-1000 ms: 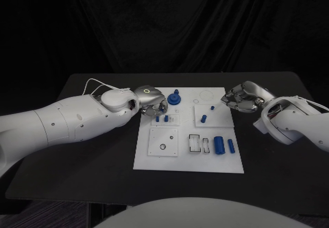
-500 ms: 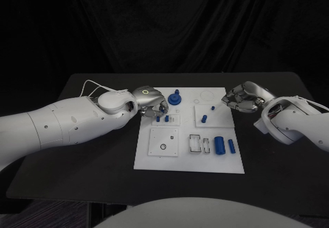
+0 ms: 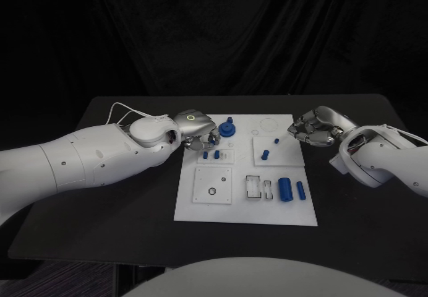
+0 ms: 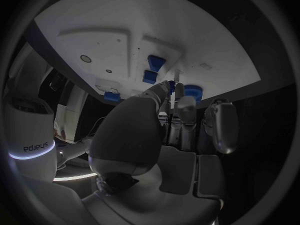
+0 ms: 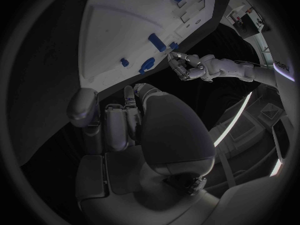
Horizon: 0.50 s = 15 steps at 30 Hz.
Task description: Assemble the parts on the task board
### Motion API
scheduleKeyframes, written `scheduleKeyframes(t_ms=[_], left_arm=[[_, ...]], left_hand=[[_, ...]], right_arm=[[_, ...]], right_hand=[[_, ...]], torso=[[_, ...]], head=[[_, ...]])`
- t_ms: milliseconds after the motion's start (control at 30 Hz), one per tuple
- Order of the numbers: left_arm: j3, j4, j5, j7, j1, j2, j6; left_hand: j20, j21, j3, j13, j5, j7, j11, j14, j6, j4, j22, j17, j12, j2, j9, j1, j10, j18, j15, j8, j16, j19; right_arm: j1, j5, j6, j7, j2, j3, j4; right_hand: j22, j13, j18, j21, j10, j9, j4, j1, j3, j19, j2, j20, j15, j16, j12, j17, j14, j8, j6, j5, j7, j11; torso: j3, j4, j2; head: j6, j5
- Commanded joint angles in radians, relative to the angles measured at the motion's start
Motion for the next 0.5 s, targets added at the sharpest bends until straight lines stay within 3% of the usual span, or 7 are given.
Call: scheduleKeyframes(t_ms=[33,233,500], left_arm=[[0.001,-0.012,0.002,-0.012,0.003,0.011,0.021],[0.001,-0.046,0.002,-0.016,0.003,0.039,0.044],[0.001,-0.065,0.002,-0.010,0.002,0.056,0.057]], left_hand=[[0.000,-0.002,-0.001,0.002,-0.003,-0.003,0.000,-0.001,-0.009,-0.003,0.190,-0.002,0.002,0.007,-0.002,0.000,-0.007,-0.014,-0.003,-0.006,0.000,0.003],[0.000,-0.007,-0.001,0.006,-0.007,-0.005,0.003,-0.006,-0.019,-0.002,0.188,-0.009,-0.001,0.007,-0.005,-0.001,-0.012,-0.013,-0.001,-0.013,-0.004,0.000],[0.000,-0.013,-0.001,0.008,-0.008,-0.004,0.003,-0.009,-0.020,-0.004,0.187,-0.014,-0.002,0.008,-0.005,0.001,-0.014,-0.012,-0.001,-0.014,-0.007,-0.004]], right_arm=[[-0.002,-0.001,0.008,-0.018,-0.001,0.000,0.002],[-0.002,-0.001,0.010,-0.019,0.001,0.000,0.002],[-0.002,-0.001,0.012,-0.019,0.002,0.000,0.002]], right_hand=[[0.120,-0.002,-0.003,-0.004,-0.006,0.001,0.001,0.009,0.006,-0.007,0.002,0.003,0.000,-0.005,-0.005,-0.002,0.015,-0.003,-0.006,-0.002,-0.001,0.002],[0.120,-0.002,-0.003,-0.004,-0.006,0.001,0.001,0.009,0.006,-0.007,0.002,0.003,0.000,-0.005,-0.005,-0.002,0.015,-0.003,-0.006,-0.002,-0.001,0.002],[0.120,-0.002,-0.003,-0.004,-0.006,0.001,0.001,0.009,0.006,-0.007,0.002,0.003,0.000,-0.005,-0.005,-0.002,0.015,-0.003,-0.006,-0.002,-0.001,0.002]], torso=[[-0.0001,-0.0025,0.002],[-0.0013,-0.0054,0.005],[-0.0016,-0.0036,0.006]], head=[[0.000,0.003],[0.000,0.013],[0.000,0.011]])
